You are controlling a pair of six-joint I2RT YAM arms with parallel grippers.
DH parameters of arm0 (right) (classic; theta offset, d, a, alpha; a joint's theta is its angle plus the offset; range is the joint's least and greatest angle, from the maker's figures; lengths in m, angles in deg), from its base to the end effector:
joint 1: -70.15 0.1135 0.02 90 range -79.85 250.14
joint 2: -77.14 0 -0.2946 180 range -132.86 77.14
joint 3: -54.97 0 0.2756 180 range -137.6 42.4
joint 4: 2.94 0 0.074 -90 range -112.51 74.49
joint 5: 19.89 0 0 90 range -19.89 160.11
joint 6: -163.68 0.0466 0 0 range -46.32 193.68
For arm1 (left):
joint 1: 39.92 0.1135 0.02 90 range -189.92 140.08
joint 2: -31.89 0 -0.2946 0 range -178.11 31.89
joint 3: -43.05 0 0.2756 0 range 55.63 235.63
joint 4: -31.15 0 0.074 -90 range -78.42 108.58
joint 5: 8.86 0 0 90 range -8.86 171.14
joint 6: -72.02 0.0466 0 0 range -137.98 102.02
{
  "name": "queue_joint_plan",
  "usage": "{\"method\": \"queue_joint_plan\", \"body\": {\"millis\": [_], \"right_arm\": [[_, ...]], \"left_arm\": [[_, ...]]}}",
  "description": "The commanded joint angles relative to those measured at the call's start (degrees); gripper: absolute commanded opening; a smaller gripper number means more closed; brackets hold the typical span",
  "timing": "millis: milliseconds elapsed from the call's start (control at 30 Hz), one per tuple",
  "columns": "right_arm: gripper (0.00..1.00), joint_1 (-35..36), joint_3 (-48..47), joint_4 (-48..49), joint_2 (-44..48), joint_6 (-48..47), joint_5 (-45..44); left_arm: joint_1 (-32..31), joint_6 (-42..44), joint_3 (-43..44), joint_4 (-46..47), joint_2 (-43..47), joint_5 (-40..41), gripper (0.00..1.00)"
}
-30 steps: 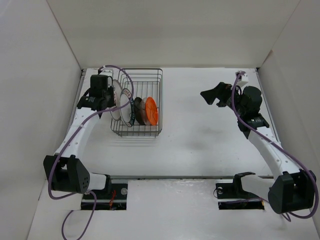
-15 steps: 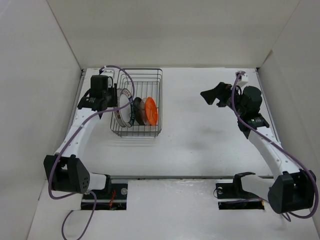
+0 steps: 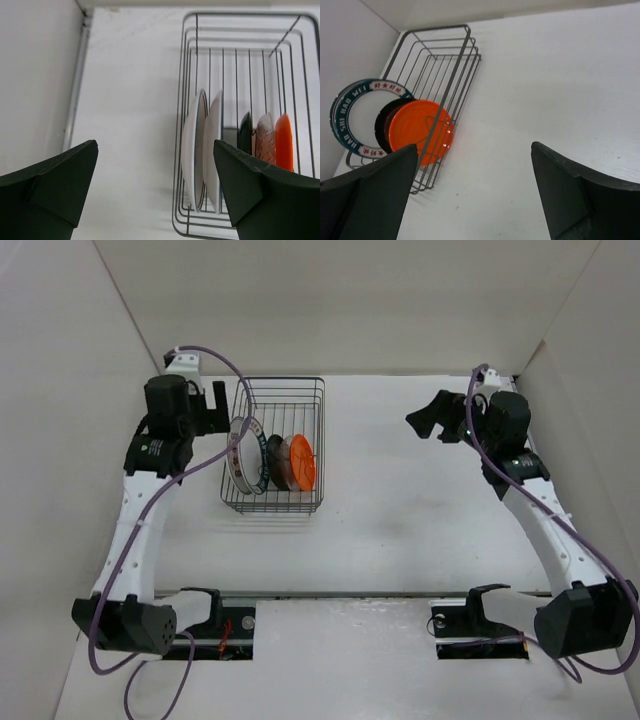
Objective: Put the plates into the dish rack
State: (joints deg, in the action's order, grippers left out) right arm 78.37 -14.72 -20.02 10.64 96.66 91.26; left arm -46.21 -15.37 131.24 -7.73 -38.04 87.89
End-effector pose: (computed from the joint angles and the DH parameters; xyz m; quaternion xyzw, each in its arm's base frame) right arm 0.2863 0.0584 0.3708 -0.0128 0.7822 0.3021 0.5448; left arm 0.2920 -0.0267 0.4342 0.0303 0.8209 0.0301 0.5694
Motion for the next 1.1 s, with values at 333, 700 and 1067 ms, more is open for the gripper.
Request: {"method": "queue_joint_plan", "body": {"millis": [333,700,1067], "right_arm": [[0.99,-0.4,-22.1,-28.3,11.6,-5.4,-20.8],[0.99,-0.4,-37.6,-42.0,20.8,-7.3,-26.2],[0.99,0.1,-43.0,-45.1,23.8,-8.3,-26.9]], "left_arm": [[2.5,-3.7,16.6,-0.4,9.8,1.8,1.0],[6.6,-4.3,26.9,-6.8,13.3,3.4,1.0],[13.4,-4.3,20.0,-6.8,19.8,0.3,1.0]]}}
